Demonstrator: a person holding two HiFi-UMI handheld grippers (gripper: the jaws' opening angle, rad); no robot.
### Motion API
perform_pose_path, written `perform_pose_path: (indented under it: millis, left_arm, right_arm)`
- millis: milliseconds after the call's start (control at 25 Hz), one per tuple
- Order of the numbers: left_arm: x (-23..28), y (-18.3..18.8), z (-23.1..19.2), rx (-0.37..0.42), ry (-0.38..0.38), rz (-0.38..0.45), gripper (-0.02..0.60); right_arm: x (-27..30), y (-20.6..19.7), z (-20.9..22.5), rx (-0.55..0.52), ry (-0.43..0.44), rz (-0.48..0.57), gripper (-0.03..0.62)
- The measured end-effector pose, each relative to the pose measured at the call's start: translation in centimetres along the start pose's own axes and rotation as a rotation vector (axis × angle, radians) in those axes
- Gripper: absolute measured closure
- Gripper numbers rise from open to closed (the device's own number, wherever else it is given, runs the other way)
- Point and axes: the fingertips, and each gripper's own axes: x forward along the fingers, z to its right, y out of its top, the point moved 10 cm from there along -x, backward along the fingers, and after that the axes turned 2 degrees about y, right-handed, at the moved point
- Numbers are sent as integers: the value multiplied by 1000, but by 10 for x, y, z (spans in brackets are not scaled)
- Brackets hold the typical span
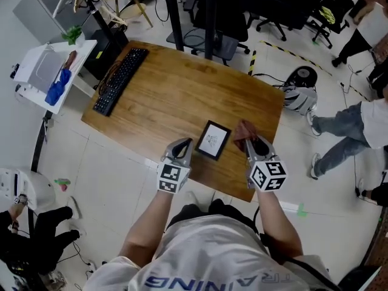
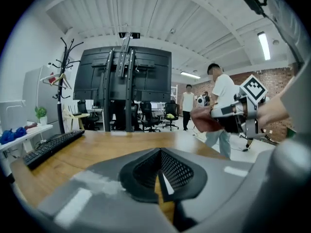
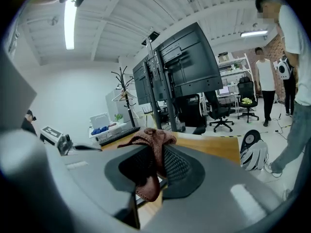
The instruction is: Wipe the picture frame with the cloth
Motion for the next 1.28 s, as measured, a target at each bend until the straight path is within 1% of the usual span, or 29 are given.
perform_pose_path:
  millis: [240,440,520,680,760,1080,1200,1280]
  left_arm:
    - [17,-48,7,-5,-51,-165,577]
    - [32,-73,9,-11,-91,-280,577]
    - [38,-81,10,-11,-106,-315,577]
    - [45,-84,11,-5,-122,-330,577]
    - [48,-87,11,-15,-128,-340,577]
    - [54,-95,13,-20,-144,-371,577]
    - [53,-96,14,-16,-151,-372,577]
    - [52,-93,13,-15,-151,-357,577]
  right_arm:
    - [6,-10,-4,4,11,-28,511]
    - [9,-14,-8,1,17,-52,511]
    - [12,-15,-8,-2,19,-62,511]
    - [17,-18,-10,-6,26,-81,511]
    - [21,-21,-11,-6,31,-100,511]
    - [49,-28,-17,5,64,-170,511]
    - [61,-30,-21,0,85,-191,511]
    - [71,-32,-24,7,97,-208,511]
